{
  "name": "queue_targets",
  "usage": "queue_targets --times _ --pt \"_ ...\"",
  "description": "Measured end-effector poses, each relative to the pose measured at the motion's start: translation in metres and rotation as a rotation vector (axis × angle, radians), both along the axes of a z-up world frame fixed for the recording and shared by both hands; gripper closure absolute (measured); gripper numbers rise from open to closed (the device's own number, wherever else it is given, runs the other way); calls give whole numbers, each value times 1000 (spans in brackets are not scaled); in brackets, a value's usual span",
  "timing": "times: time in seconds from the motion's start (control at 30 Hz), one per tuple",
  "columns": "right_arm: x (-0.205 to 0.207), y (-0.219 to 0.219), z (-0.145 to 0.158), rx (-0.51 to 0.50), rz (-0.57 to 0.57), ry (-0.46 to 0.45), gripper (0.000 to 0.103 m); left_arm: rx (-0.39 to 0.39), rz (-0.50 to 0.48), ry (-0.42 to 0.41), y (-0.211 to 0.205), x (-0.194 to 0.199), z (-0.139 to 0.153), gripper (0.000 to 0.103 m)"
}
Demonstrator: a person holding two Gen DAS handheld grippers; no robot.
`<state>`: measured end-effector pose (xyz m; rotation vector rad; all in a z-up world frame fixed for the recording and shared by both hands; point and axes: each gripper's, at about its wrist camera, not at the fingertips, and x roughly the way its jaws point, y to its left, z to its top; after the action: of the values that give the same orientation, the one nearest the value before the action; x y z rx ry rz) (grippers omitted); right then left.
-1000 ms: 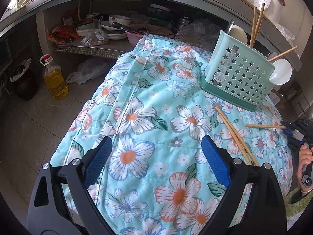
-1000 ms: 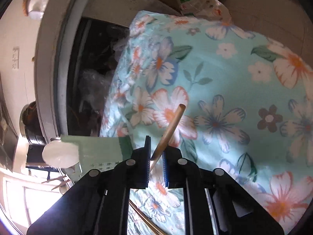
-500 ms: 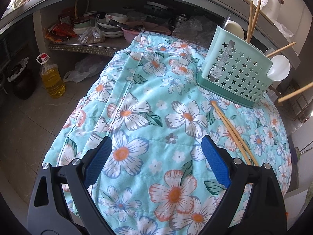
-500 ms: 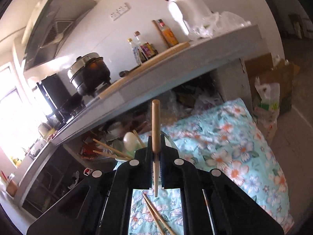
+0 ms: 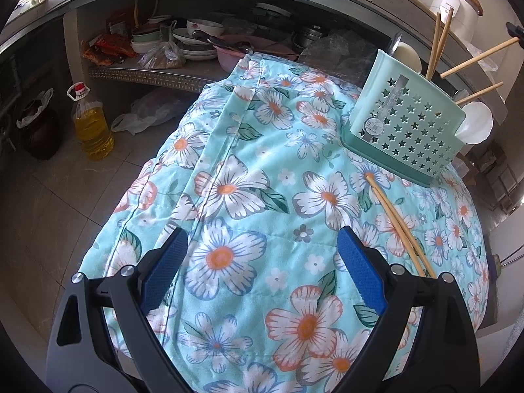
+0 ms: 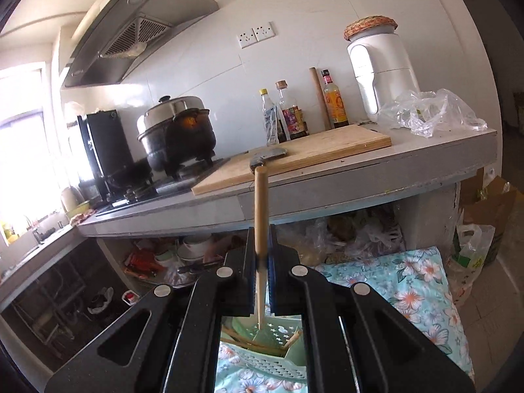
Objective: Organize utensils
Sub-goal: 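Carry the chopstick over the green caddy and open the right gripper, then grasp a wooden chopstick on the quilt with the left gripper while the right gripper approaches another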
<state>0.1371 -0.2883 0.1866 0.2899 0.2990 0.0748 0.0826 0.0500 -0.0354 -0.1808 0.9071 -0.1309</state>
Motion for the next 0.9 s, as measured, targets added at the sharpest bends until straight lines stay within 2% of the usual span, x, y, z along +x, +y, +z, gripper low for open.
queue_targets --times 0.17,0.3,0.33,0.37,0.4,0.43,0.47,0.73,0.83,0.9 --pt "32 20 -32 -107 -29 76 97 -1 6 0 4 1 0 14" --pt "47 26 -55 -129 -7 181 95 0 10 -3 7 1 0 14" --pt "47 25 -57 -129 1 196 94 -1 13 -3 7 0 0 14" --pt "44 25 -57 -129 -2 196 88 -1 15 -3 8 0 0 14" --pt "42 25 -56 -129 -3 190 81 -2 18 -2 9 0 0 14" --pt "37 24 -54 -130 -3 176 67 -2 19 -1 9 0 0 14" --pt "29 24 -48 -132 -4 153 60 -2 21 1 9 0 -1 14" --pt "-48 11 -7 -161 -49 -37 47 5 -12 -19 -4 -2 4 14" --pt "-86 -3 -3 -139 -85 -91 43 30 -38 -56 -13 -6 9 14" --pt "-107 -14 -8 -117 -103 -94 43 46 -67 -90 -21 -10 14 14"
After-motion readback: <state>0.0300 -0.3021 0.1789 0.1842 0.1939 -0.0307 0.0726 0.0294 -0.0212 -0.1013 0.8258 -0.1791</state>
